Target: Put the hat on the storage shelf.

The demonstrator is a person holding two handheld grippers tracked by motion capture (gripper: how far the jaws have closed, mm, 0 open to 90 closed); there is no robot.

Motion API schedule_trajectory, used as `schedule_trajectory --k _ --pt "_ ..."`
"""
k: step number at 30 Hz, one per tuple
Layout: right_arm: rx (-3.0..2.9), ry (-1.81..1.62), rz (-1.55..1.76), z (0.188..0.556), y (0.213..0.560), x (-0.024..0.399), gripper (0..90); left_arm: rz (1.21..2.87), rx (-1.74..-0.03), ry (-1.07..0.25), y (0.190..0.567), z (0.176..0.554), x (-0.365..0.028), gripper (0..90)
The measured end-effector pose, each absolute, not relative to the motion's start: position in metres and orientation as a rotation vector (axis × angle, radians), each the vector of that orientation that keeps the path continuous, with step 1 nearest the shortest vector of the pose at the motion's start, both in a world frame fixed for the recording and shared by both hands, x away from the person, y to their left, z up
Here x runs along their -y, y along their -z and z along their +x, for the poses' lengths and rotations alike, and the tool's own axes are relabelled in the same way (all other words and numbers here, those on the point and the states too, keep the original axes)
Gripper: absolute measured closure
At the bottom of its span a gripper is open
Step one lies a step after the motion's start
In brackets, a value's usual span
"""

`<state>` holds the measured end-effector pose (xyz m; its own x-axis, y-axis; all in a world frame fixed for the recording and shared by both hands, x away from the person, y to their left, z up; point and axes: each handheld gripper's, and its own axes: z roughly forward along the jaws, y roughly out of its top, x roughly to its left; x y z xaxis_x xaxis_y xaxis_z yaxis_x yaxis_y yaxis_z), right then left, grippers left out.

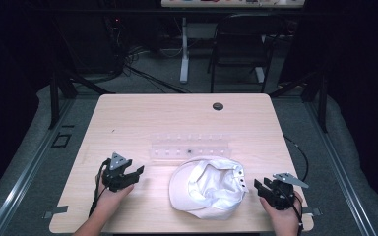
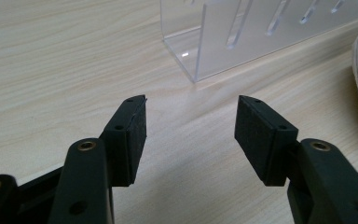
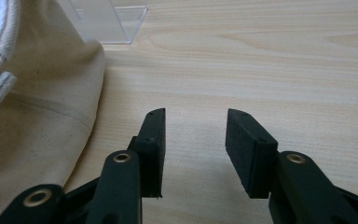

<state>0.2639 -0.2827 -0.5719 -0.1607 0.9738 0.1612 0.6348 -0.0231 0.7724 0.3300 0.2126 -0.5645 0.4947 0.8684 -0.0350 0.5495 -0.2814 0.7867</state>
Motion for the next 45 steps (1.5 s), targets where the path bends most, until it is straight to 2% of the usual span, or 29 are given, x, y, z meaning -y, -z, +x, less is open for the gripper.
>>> schedule_trajectory --k 12,24,31,32,35,37,40,45 --pt "-1.817 -1.073 1.650 0.263 0.571 0.283 58.2 1.953 -1.136 -0.505 0.566 0.328 -0.210 45.5" --pt "-2.022 -0.917 1.772 0.277 0.557 0.274 39.2 1.964 -1.149 -0.508 0.564 0.326 -0.209 42.7" --pt "-2.135 -0.874 1.774 0.285 0.540 0.269 36.4 1.970 -1.139 -0.511 0.563 0.326 -0.208 42.7" --pt "-2.144 -0.891 1.792 0.288 0.532 0.272 32.3 1.969 -1.141 -0.512 0.563 0.325 -0.208 42.7" --pt "-2.153 -0.904 1.800 0.291 0.523 0.273 28.3 1.967 -1.139 -0.514 0.563 0.325 -0.208 42.7" --pt "-2.168 -0.896 1.785 0.293 0.516 0.274 28.9 1.970 -1.138 -0.514 0.562 0.324 -0.208 42.7" --pt "-2.162 -0.821 1.794 0.297 0.506 0.275 38.4 1.971 -1.136 -0.514 0.562 0.324 -0.207 42.7" --pt "-2.196 -0.783 1.884 0.307 0.494 0.276 47.9 1.969 -1.136 -0.511 0.563 0.324 -0.206 42.8"
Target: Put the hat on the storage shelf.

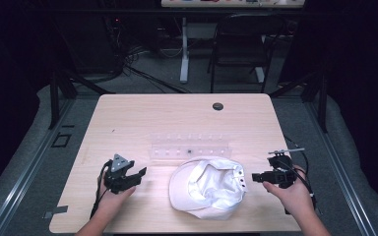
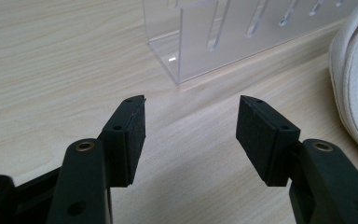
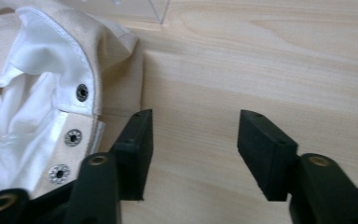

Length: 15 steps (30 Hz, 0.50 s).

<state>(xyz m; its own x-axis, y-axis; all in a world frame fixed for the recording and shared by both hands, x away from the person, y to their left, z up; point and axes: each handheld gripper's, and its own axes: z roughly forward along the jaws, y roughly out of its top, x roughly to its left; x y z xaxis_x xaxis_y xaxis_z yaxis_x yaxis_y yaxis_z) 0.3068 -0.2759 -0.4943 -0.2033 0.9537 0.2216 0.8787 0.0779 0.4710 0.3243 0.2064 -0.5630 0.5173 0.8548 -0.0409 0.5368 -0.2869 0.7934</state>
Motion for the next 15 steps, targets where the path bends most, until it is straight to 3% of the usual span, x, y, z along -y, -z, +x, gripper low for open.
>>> schedule_trajectory --k 15 --pt "-2.359 -0.842 2.078 0.329 0.462 0.265 45.6 1.967 -1.138 -0.500 0.564 0.324 -0.206 42.8"
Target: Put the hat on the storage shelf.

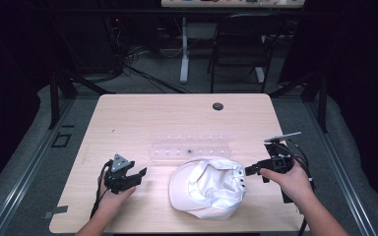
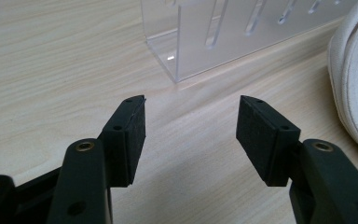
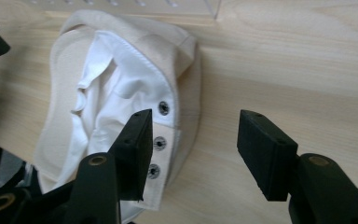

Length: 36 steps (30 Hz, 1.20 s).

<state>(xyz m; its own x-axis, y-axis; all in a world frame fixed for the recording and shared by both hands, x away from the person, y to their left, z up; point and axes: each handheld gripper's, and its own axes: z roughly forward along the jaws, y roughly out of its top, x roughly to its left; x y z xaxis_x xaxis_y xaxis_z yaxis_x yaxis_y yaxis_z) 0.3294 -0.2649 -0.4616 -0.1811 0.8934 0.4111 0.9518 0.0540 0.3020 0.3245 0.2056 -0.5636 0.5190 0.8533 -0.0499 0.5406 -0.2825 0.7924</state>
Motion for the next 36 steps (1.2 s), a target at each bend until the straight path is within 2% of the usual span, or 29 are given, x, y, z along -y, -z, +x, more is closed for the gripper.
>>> schedule_trajectory --k 13,30,36 --pt "2.115 0.708 -1.905 0.335 0.476 0.248 46.3 1.967 -1.143 -0.500 0.564 0.325 -0.206 36.8" --pt "2.050 0.641 -1.876 0.340 0.506 0.228 43.8 1.995 -1.141 -0.510 0.565 0.326 -0.205 36.9" --pt "2.048 0.640 -1.856 0.340 0.502 0.223 46.5 1.992 -1.143 -0.511 0.565 0.326 -0.204 37.0"
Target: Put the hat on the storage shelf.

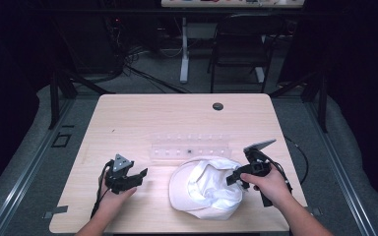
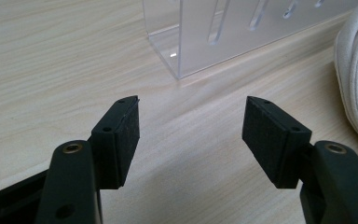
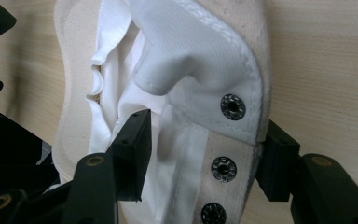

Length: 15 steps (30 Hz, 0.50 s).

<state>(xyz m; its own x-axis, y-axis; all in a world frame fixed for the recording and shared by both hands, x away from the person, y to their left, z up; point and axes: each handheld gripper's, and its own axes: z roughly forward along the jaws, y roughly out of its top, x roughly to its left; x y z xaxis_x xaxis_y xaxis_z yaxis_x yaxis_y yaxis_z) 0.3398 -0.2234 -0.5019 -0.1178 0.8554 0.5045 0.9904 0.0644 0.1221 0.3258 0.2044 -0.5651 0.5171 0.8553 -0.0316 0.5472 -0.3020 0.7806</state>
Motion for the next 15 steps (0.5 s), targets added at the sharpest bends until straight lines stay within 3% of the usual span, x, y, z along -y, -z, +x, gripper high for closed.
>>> schedule_trajectory --k 9,15 --pt "2.041 0.657 -1.858 0.342 0.487 0.222 55.3 1.982 -1.150 -0.516 0.564 0.327 -0.207 36.9" --pt "2.048 0.648 -1.859 0.341 0.481 0.217 65.7 1.988 -1.146 -0.515 0.564 0.326 -0.206 37.0"
